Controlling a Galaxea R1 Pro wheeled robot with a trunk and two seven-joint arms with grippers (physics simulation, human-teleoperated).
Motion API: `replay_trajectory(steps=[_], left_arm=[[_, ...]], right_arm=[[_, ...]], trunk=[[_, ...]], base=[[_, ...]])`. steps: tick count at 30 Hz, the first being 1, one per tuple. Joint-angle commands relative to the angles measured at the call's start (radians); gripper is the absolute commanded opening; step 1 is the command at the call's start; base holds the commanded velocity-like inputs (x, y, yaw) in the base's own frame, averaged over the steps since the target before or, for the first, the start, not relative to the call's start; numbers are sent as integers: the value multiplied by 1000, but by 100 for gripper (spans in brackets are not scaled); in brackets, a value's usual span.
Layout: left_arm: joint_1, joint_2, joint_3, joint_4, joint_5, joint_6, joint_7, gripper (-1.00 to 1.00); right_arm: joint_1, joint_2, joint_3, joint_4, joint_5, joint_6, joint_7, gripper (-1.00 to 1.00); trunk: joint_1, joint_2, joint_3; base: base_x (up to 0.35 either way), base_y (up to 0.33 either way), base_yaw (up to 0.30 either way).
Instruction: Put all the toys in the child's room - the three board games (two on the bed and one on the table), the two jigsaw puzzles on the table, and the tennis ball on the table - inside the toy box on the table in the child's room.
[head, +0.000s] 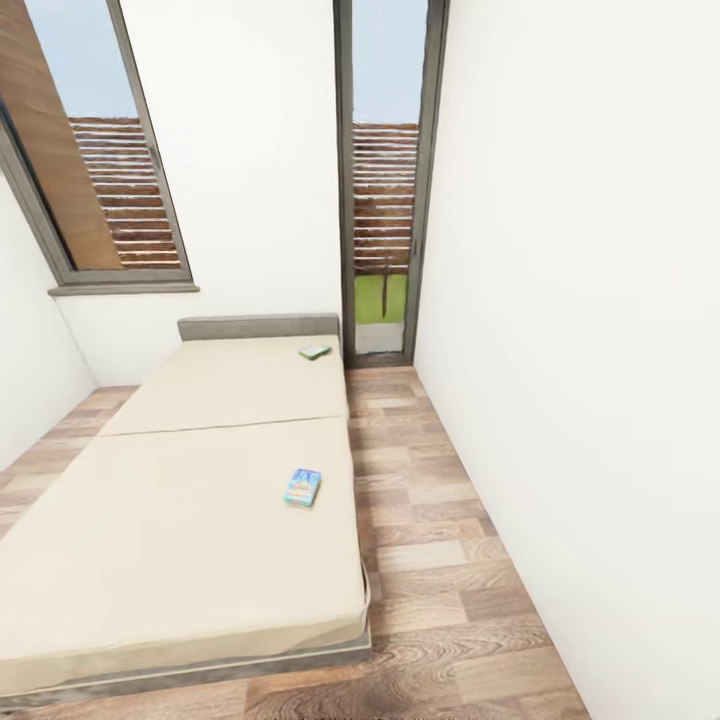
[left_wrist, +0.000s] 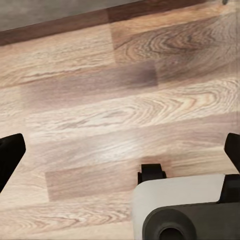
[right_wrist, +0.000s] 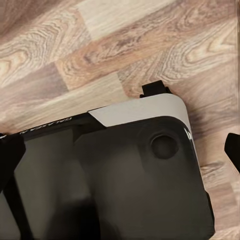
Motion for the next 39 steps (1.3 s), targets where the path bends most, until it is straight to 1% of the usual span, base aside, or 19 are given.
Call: replay_trajectory(steps=[1,8,21,24,28,29,32,39], left_arm=[[-1,1,-4,1,-2,-3,0,100],[-1,0,-4,1,-12,-4,1,100],[-1,0,-4,1,-16,-4,2,100],[-1,0,-4,1,-16,-4,2,100],[-1,0,-3,1,-16,-4,2,100],[-1,0,-3,1,-16,-4,2,100],[-1,0,-4,1,-16,-4,2,100],[-1,0,-3,1,-16,-4,2,100]], right_arm=[[1,0,-8,-2,-1,-5,1,100],[5,0,-9,2,-1,-108,-3,100],[9,1,-5,14,0,-137,-5,100],[10,2,8,17,0,-153,-5,100],[11,2,47,33,-1,-170,-7,100],[11,2,52,35,-1,-171,-8,100],[11,2,65,40,-1,-174,-10,100],[12,2,73,42,-2,-175,-9,100]], trunk=[[0,-1,-2],[0,-1,-5],[0,-1,-5],[0,-1,-5],[0,-1,-5],[0,-1,-5],[0,-1,-5],[0,-1,-5]], base=[[0,-94,-25],[0,-189,-10],[0,-28,-1],[0,-2,0],[0,0,0],[0,0,0],[0,0,0],[0,0,0]])
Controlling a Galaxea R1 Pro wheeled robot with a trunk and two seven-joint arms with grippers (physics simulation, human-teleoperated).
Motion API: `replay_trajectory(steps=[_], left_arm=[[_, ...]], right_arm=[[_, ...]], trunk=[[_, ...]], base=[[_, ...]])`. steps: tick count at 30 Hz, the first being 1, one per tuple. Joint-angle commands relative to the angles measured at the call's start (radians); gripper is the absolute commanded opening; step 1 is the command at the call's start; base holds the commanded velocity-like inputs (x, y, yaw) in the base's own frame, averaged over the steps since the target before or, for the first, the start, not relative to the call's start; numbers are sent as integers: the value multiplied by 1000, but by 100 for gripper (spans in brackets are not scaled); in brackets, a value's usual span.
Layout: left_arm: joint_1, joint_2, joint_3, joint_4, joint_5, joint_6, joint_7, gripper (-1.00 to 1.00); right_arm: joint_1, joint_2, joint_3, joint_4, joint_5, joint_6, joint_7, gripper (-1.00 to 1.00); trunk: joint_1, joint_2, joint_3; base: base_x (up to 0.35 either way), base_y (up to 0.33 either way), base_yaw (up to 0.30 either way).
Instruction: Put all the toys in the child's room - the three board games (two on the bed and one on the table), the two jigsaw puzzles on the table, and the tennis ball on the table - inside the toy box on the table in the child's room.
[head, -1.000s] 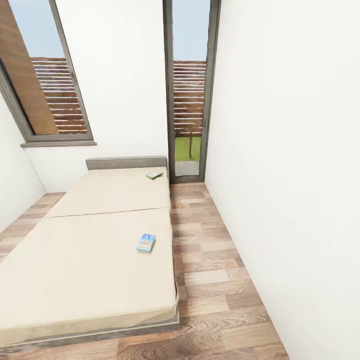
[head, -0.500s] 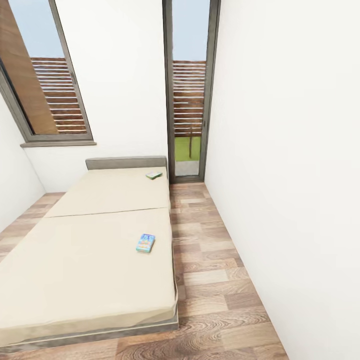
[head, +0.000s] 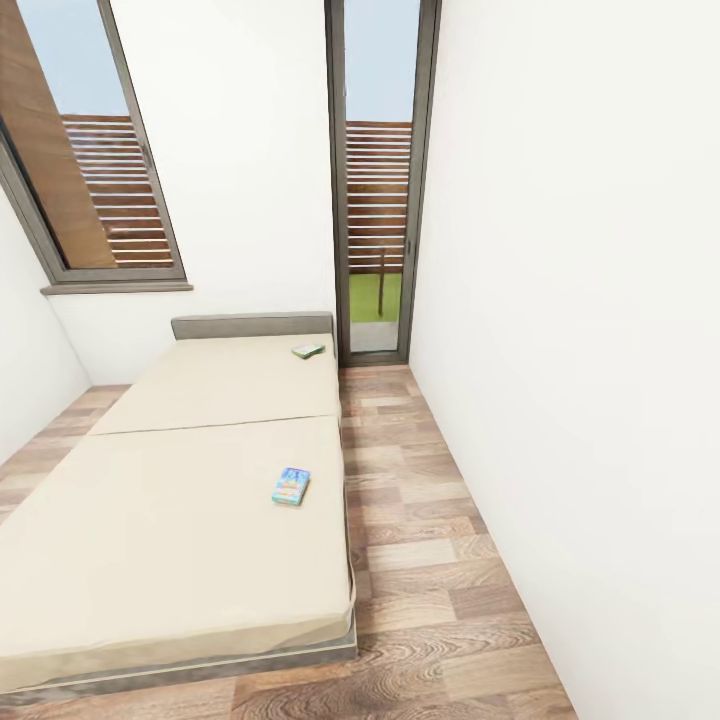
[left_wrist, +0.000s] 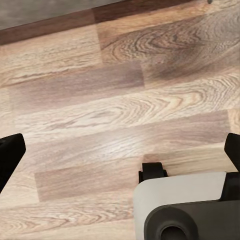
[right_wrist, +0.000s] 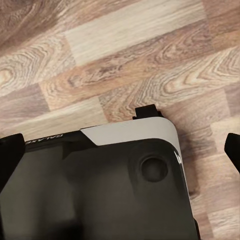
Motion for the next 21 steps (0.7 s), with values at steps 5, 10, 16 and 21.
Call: replay_trajectory(steps=[5,10,16,21], left_arm=[[-1,0,-5,1,-3,-3,0,100],[-1,0,-5,1,-4,-3,0,100],[-1,-1,-4,1,-4,-2,-2,100],[-1,0,1,-3,-3,4,-11,100]], right_arm=[[-1,0,2,1,-8,-1,1,100],[-1,1,1,1,-10,-3,1,100],[-1,2,-1,-9,-18,-4,2,100],[-15,19,0,-28,-20,41,4,100]], trunk=[[0,-1,-1],[0,-1,-1],[0,-1,-1],[0,-1,-1]], base=[[0,0,0],[0,0,0],[0,0,0],[0,0,0]])
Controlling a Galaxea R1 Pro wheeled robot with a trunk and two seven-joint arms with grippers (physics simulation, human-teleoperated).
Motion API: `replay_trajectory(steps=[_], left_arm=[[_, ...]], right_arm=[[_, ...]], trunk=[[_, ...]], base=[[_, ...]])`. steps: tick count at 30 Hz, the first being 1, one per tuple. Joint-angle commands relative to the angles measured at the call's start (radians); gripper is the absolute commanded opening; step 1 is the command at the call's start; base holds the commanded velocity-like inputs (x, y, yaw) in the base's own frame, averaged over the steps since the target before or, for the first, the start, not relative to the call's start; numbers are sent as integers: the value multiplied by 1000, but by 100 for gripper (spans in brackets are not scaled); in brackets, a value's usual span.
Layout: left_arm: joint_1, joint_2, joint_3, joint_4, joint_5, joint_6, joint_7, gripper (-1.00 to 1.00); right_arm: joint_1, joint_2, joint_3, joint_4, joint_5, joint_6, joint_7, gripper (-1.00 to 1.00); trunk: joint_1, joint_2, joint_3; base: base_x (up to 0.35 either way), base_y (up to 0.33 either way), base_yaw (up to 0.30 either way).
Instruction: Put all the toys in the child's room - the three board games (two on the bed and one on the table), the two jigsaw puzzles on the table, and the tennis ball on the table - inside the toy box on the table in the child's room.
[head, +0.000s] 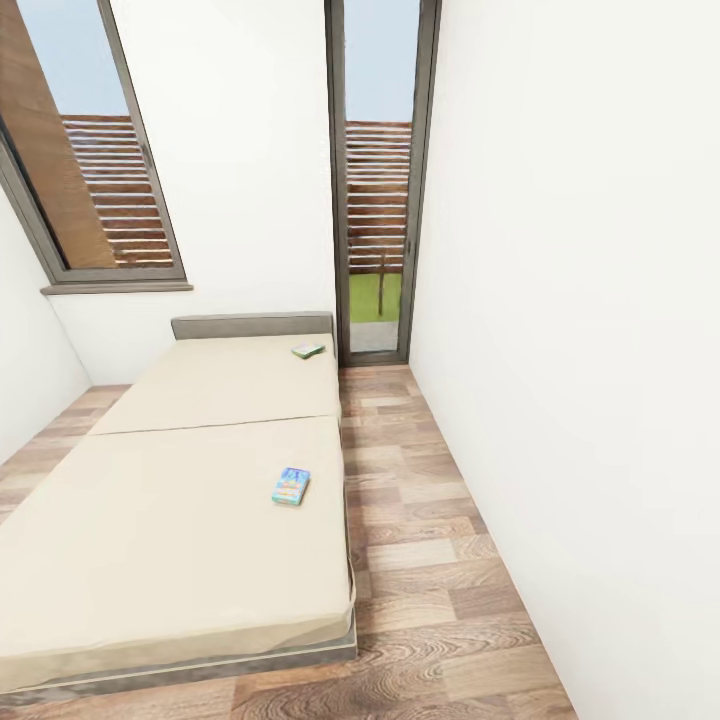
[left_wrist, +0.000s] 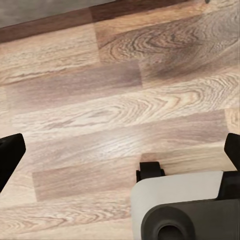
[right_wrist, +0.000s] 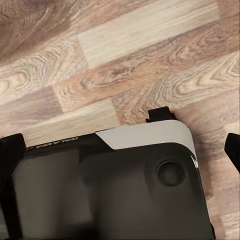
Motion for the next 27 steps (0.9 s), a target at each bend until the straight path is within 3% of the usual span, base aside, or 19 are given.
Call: replay_trajectory(steps=[1,5,9,12,14,15,20,27], left_arm=[[-1,1,-1,-3,-3,0,-2,100],[-8,1,5,-33,1,70,-3,100],[-32,4,7,-171,5,291,-5,100],[-40,17,11,-337,10,484,-30,100],[-41,20,13,-398,12,556,-53,100],[-42,23,14,-456,13,627,-81,100],[-46,31,15,-614,11,800,-160,100],[-70,52,24,-755,14,958,-218,100]], right_arm=[[-12,2,-1,-19,-7,36,1,100],[-48,3,-2,-126,-5,201,-1,100],[-71,8,-5,-286,-9,345,-23,100],[-99,15,-7,-377,-13,439,-76,100],[-109,16,-8,-397,-13,464,-92,100],[-116,17,-8,-411,-12,480,-103,100],[-128,20,-7,-431,-11,498,-117,100],[-137,21,-8,-464,-12,502,-123,100]], trunk=[[0,-1,-1],[0,-1,-1],[0,-1,-1],[0,-1,-1],[0,-1,-1],[0,-1,-1],[0,-1,-1],[0,-1,-1]], base=[[0,0,0],[0,0,0],[0,0,0],[0,0,0],[0,0,0],[0,0,0],[0,0,0],[0,0,0]])
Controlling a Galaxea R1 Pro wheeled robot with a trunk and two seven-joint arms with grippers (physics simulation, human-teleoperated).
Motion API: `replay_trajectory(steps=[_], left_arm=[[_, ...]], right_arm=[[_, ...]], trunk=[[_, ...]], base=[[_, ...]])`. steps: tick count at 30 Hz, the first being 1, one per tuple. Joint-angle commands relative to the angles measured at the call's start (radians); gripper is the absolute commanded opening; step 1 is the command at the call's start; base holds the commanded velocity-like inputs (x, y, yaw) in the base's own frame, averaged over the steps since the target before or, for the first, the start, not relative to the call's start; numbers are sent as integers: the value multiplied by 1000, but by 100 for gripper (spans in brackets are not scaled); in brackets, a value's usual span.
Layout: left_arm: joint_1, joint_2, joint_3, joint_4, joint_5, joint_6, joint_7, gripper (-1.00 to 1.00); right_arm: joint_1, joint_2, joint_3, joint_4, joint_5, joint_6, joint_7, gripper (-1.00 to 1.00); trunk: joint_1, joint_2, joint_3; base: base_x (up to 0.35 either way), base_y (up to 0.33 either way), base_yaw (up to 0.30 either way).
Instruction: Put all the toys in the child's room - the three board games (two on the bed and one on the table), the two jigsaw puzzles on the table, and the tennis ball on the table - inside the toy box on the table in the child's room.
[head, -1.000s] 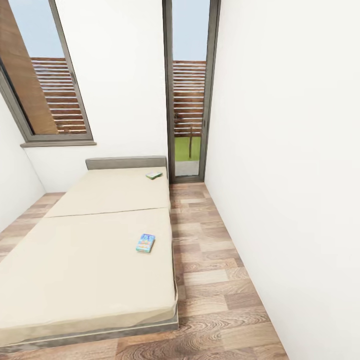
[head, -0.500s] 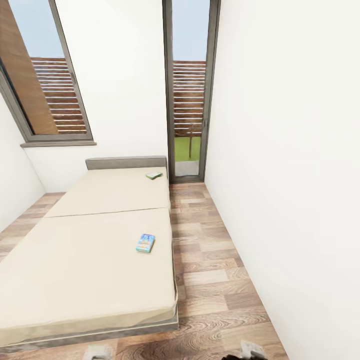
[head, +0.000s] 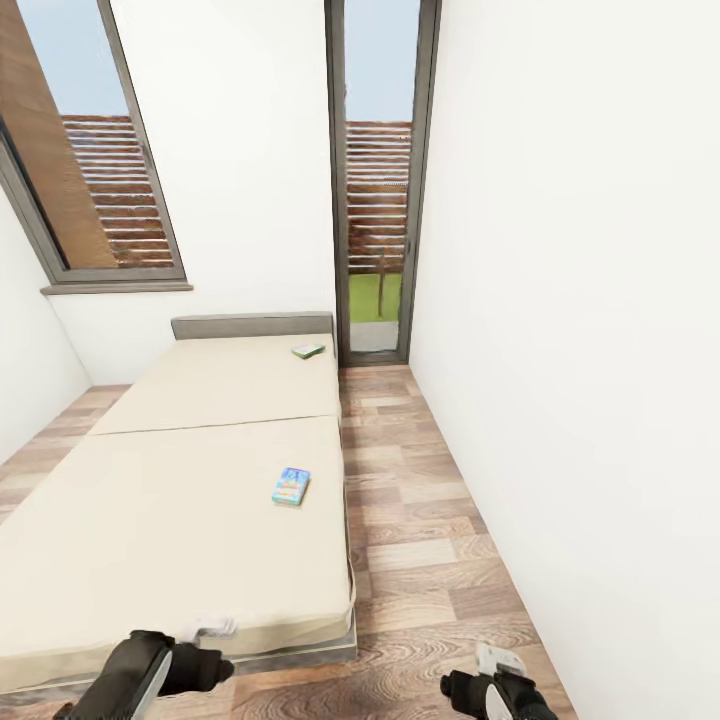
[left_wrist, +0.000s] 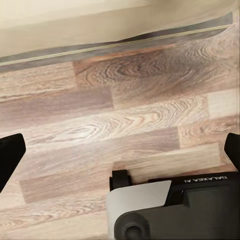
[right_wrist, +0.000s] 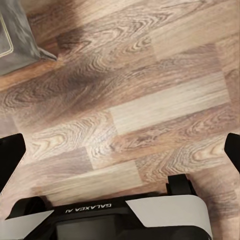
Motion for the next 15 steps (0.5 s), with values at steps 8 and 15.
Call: replay_trajectory(steps=[8,15], left_arm=[[-38,7,37,-48,-1,73,-57,100],[-69,7,105,-54,-1,88,-110,100]], right_arm=[[-5,14,1,-49,-10,12,-9,100],[-37,64,3,-169,-5,76,-11,100]], trunk=[[0,-1,-1],[0,-1,-1]], base=[[0,0,0],[0,0,0]])
